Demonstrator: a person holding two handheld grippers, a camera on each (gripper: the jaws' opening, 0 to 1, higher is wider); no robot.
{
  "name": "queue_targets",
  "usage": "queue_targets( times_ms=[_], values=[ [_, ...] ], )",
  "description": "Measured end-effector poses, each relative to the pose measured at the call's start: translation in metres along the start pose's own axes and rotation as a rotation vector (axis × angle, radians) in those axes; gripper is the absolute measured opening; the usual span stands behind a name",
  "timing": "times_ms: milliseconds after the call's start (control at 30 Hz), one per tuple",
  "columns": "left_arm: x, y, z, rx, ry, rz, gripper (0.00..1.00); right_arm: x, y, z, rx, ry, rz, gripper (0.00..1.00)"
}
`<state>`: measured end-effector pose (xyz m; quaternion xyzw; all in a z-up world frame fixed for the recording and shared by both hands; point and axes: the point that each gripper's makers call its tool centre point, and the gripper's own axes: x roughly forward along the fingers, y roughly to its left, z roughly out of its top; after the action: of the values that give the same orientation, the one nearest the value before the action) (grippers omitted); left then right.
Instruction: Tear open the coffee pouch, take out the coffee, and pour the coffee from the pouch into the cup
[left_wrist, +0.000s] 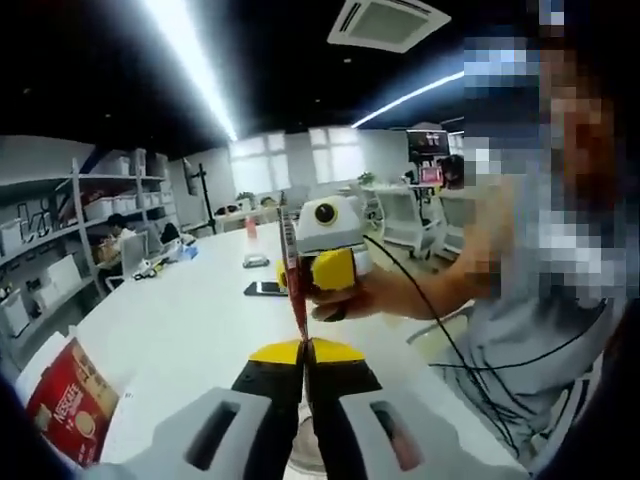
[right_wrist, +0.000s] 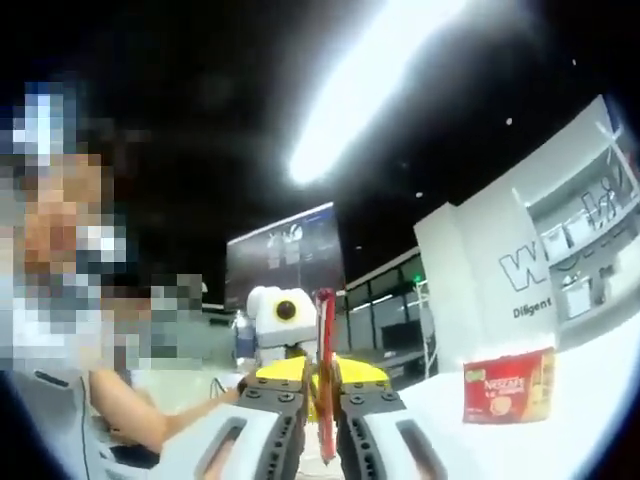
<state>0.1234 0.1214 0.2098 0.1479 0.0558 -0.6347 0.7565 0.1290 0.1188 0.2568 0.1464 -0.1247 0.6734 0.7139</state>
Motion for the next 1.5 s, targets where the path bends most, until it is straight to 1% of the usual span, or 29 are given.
queue_targets(
  times_ms=[67, 100, 133, 167, 233, 333, 400, 467, 500, 567, 600, 700, 767, 800, 833, 900, 967, 1033, 1067, 1100, 1167, 1233, 1300, 1333, 1433, 1500],
  values=[
    [0.001, -0.001, 0.001, 0.005, -0.008, -0.005, 0.06, 0.000, -0.001, 0.000, -0.009, -0.004, -0.018, 0.03],
    [0.002, -0.001, 0.004, 0.017, -0.024, -0.003, 0.09, -0.002, -0.003, 0.001, 0.004, -0.013, -0.022, 0.03],
    [0.003, 0.003, 0.008, 0.031, -0.049, 0.018, 0.13, -0.003, -0.004, 0.001, 0.014, -0.019, -0.023, 0.03],
    [0.003, 0.003, 0.010, 0.019, -0.058, 0.018, 0.13, -0.004, -0.005, 0.000, 0.017, -0.022, -0.028, 0.03],
    [0.001, 0.002, 0.015, 0.017, -0.078, 0.013, 0.08, -0.005, -0.005, -0.001, 0.028, -0.028, -0.025, 0.03],
    [0.001, 0.000, 0.014, 0.031, -0.069, 0.008, 0.05, -0.003, 0.000, -0.002, 0.041, -0.029, -0.007, 0.04],
    [0.001, -0.001, 0.013, 0.035, -0.065, 0.008, 0.05, -0.001, 0.001, -0.002, 0.020, -0.026, -0.001, 0.07],
    [0.002, 0.000, 0.012, 0.030, -0.062, 0.004, 0.05, -0.001, 0.001, 0.001, 0.006, -0.030, -0.005, 0.09],
    [0.003, -0.001, 0.011, 0.033, -0.055, 0.003, 0.05, -0.001, 0.001, 0.004, 0.006, -0.038, 0.001, 0.09],
    [0.004, -0.001, 0.010, 0.035, -0.053, -0.002, 0.05, 0.001, 0.003, 0.005, 0.004, -0.029, 0.007, 0.04],
    [0.005, -0.001, 0.010, 0.031, -0.057, -0.005, 0.06, 0.001, 0.002, 0.006, -0.014, -0.030, -0.002, 0.03],
    [0.005, 0.003, 0.015, 0.027, -0.089, 0.010, 0.13, 0.000, -0.001, 0.007, -0.013, -0.037, -0.017, 0.03],
    [0.004, 0.000, 0.016, 0.021, -0.093, -0.001, 0.11, -0.001, -0.005, 0.009, -0.011, -0.054, -0.031, 0.03],
    [0.004, 0.001, 0.016, 0.031, -0.093, 0.005, 0.09, -0.002, -0.005, 0.010, -0.004, -0.059, -0.029, 0.03],
    [0.004, 0.002, 0.016, 0.034, -0.090, 0.012, 0.08, -0.002, -0.005, 0.010, -0.001, -0.060, -0.029, 0.03],
    [0.004, 0.003, 0.015, 0.026, -0.093, 0.009, 0.05, -0.001, -0.004, 0.010, 0.001, -0.062, -0.031, 0.03],
    [0.004, 0.002, 0.015, 0.026, -0.089, 0.005, 0.05, -0.001, -0.004, 0.009, -0.001, -0.055, -0.027, 0.04],
    [0.003, 0.002, 0.014, 0.024, -0.083, 0.005, 0.05, -0.002, -0.004, 0.009, -0.008, -0.047, -0.023, 0.09],
    [0.003, 0.002, 0.014, 0.025, -0.084, 0.005, 0.05, -0.002, -0.003, 0.007, -0.013, -0.038, -0.021, 0.09],
    [0.002, 0.002, 0.014, 0.024, -0.083, 0.005, 0.05, -0.001, -0.003, 0.005, -0.017, -0.027, -0.021, 0.09],
    [0.002, 0.001, 0.014, 0.025, -0.077, 0.001, 0.05, 0.000, -0.001, 0.004, -0.019, -0.019, -0.017, 0.03],
    [0.001, -0.002, 0.016, 0.022, -0.088, -0.010, 0.06, 0.000, 0.001, 0.006, -0.030, -0.017, -0.021, 0.03],
    [0.000, -0.003, 0.017, 0.025, -0.101, -0.019, 0.09, 0.000, 0.001, 0.008, -0.033, -0.020, -0.020, 0.03],
    [0.000, -0.003, 0.017, 0.025, -0.105, -0.020, 0.09, 0.000, 0.002, 0.010, -0.030, -0.030, -0.016, 0.03],
    [0.002, -0.002, 0.016, 0.018, -0.102, -0.018, 0.08, 0.000, 0.002, 0.012, -0.025, -0.034, -0.011, 0.03],
    [0.002, -0.003, 0.016, 0.017, -0.102, -0.020, 0.05, 0.000, 0.001, 0.012, -0.026, -0.036, -0.011, 0.04]
  ],
)
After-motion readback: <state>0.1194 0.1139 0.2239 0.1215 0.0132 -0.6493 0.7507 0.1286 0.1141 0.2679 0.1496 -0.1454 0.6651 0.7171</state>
